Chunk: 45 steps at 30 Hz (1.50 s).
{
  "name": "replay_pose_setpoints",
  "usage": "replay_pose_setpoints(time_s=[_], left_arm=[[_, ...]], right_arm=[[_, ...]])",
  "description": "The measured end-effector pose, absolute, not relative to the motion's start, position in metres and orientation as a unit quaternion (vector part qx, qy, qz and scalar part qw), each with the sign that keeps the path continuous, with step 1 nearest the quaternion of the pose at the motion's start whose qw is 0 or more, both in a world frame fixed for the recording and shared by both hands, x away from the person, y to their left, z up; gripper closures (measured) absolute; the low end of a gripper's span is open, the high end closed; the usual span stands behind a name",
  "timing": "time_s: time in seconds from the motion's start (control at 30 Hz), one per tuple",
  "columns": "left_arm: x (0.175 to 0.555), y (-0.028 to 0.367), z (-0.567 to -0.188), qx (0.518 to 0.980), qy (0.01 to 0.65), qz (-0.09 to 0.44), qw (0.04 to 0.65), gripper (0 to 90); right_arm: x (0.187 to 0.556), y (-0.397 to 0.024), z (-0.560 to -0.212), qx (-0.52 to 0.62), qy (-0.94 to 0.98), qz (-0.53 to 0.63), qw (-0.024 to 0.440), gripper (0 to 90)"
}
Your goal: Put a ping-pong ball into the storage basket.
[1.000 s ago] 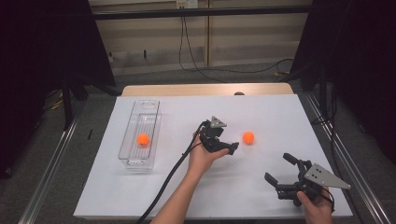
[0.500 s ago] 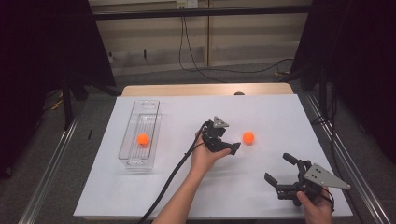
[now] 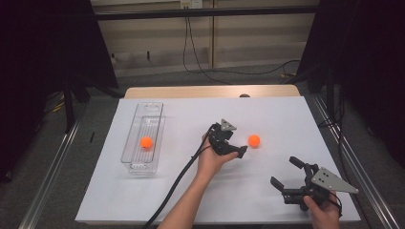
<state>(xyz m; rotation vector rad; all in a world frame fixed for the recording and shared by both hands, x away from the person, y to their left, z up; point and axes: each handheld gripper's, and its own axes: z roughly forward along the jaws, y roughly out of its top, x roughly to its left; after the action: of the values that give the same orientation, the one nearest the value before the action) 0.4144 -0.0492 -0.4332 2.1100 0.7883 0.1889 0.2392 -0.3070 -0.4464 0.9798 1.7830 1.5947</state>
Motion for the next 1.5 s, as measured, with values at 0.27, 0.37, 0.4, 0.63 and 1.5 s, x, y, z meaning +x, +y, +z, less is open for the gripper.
replay_pose_setpoints(time_s=[0.27, 0.37, 0.4, 0.63, 1.5], left_arm=[[0.416, -0.053, -0.434, 0.845, 0.314, 0.076, 0.426, 10.1], [0.416, -0.055, -0.434, 0.845, 0.313, 0.078, 0.427, 10.1], [0.416, -0.056, -0.434, 0.846, 0.312, 0.077, 0.426, 10.1], [0.418, -0.061, -0.434, 0.847, 0.312, 0.076, 0.423, 10.2], [0.423, -0.075, -0.438, 0.847, 0.312, 0.078, 0.423, 10.4]], right_arm=[[0.24, -0.307, -0.446, 0.364, 0.664, 0.593, 0.275, 1.3], [0.239, -0.307, -0.446, 0.366, 0.662, 0.594, 0.275, 1.2], [0.239, -0.307, -0.446, 0.365, 0.663, 0.593, 0.275, 1.3], [0.239, -0.307, -0.446, 0.364, 0.663, 0.594, 0.275, 1.3], [0.239, -0.307, -0.446, 0.366, 0.661, 0.595, 0.274, 1.3]])
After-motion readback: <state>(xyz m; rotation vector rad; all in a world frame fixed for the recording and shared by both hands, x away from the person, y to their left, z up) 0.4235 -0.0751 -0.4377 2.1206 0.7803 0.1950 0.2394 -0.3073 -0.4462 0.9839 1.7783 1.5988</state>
